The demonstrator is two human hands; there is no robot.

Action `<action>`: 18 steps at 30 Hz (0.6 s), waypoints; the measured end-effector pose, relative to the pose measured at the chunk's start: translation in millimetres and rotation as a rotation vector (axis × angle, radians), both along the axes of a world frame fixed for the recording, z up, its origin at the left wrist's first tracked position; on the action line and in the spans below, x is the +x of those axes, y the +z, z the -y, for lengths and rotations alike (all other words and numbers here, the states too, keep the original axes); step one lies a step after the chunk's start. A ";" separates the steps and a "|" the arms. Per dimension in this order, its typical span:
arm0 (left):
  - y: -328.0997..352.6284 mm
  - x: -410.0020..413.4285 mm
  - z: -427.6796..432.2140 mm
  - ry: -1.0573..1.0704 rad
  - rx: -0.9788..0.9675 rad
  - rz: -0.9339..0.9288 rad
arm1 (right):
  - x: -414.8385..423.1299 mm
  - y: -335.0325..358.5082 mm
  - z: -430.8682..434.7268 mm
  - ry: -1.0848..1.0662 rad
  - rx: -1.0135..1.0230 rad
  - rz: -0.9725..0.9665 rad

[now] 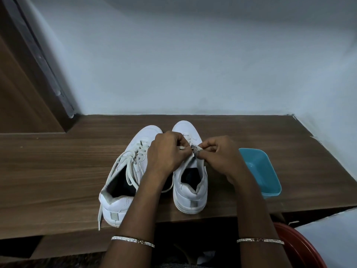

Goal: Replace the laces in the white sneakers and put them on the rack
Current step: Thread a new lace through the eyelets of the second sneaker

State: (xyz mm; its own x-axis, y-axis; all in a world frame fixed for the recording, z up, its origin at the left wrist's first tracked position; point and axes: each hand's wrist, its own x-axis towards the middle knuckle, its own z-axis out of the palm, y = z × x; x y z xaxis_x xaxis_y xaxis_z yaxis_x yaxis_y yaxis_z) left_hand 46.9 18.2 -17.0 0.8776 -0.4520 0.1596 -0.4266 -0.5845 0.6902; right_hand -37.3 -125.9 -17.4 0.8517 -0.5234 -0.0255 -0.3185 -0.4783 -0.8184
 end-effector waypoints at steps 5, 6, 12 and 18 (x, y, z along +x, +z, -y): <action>-5.6 -1.1 4.9 0.005 -0.064 -0.009 | -4.0 1.9 0.1 0.002 0.235 0.011; -6.9 -0.2 4.6 0.000 -0.081 -0.014 | -4.3 2.0 -0.4 -0.003 0.270 0.018; -9.0 2.6 4.2 -0.012 -0.082 -0.016 | -4.6 0.1 -0.5 -0.019 0.371 0.031; -9.6 1.8 7.6 0.000 -0.044 0.013 | -7.7 -1.6 3.6 0.013 0.535 0.033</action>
State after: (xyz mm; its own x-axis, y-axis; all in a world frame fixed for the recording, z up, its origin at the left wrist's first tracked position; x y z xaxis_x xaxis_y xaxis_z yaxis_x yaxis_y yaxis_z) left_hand 48.6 10.6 -26.6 0.8751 -0.4446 0.1910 -0.4361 -0.5537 0.7094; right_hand -44.9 -129.5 -19.0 0.8630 -0.4337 -0.2591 -0.2856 0.0043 -0.9584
